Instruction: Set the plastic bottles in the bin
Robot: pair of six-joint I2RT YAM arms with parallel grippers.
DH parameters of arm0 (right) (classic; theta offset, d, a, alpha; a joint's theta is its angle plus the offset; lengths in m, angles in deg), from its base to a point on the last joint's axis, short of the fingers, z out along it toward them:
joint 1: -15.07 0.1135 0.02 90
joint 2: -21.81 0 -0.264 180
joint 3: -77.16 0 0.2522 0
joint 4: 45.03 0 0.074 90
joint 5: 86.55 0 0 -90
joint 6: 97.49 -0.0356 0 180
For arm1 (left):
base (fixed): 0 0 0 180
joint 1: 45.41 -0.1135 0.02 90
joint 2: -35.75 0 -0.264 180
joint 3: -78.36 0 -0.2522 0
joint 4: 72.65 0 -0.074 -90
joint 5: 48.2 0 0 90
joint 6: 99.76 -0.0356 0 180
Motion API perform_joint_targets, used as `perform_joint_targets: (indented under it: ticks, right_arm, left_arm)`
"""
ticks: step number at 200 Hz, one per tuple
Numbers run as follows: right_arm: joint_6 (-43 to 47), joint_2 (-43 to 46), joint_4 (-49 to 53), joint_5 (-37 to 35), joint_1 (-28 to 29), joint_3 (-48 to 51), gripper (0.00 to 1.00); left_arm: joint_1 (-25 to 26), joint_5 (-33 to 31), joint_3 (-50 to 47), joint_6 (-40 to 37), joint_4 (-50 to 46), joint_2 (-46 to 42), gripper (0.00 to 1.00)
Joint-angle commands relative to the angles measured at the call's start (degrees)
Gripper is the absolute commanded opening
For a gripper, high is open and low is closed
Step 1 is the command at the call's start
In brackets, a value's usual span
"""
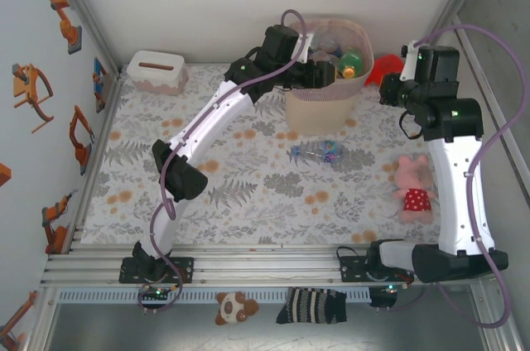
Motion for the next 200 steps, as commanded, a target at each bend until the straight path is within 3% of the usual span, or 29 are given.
perform_joint_targets:
  ticks: [1,48,75,117,154,200]
  right_arm:
    - [-1.46,-0.62,-1.98,1.02,0.24,-0.1,0.17]
    - [-1.48,-5.23,-2.67,7.42,0.28,-2.92,0.23]
    - [-1.17,-8.43,-3.25,16.11,1.0,-5.08,0.35]
    - [1.62,-13.22,-1.69,15.11,6.16,-9.25,0.46]
    - [1.0,-18.23,-1.39,18.4,9.19,-12.53,0.45]
    - [-3.68,-25.3,-3.02,16.86,9.68,-16.85,0.4]
  left_arm:
    - [-0.33,-0.44,0.76,-1.2,-1.17,-1.53,0.54]
    - [-0.23,-1.52,-2.25,-4.09,-0.32,-5.79,0.54]
    - [-0.24,-4.22,-6.86,-5.92,0.06,-10.13,0.54]
    - [-0.33,-9.85,-18.63,-8.99,3.11,-19.03,0.54]
    - [-0.46,-12.79,-30.0,-9.3,8.25,-26.7,0.56]
    - [-0.75,-16.88,-39.63,-9.27,11.82,-33.83,0.58]
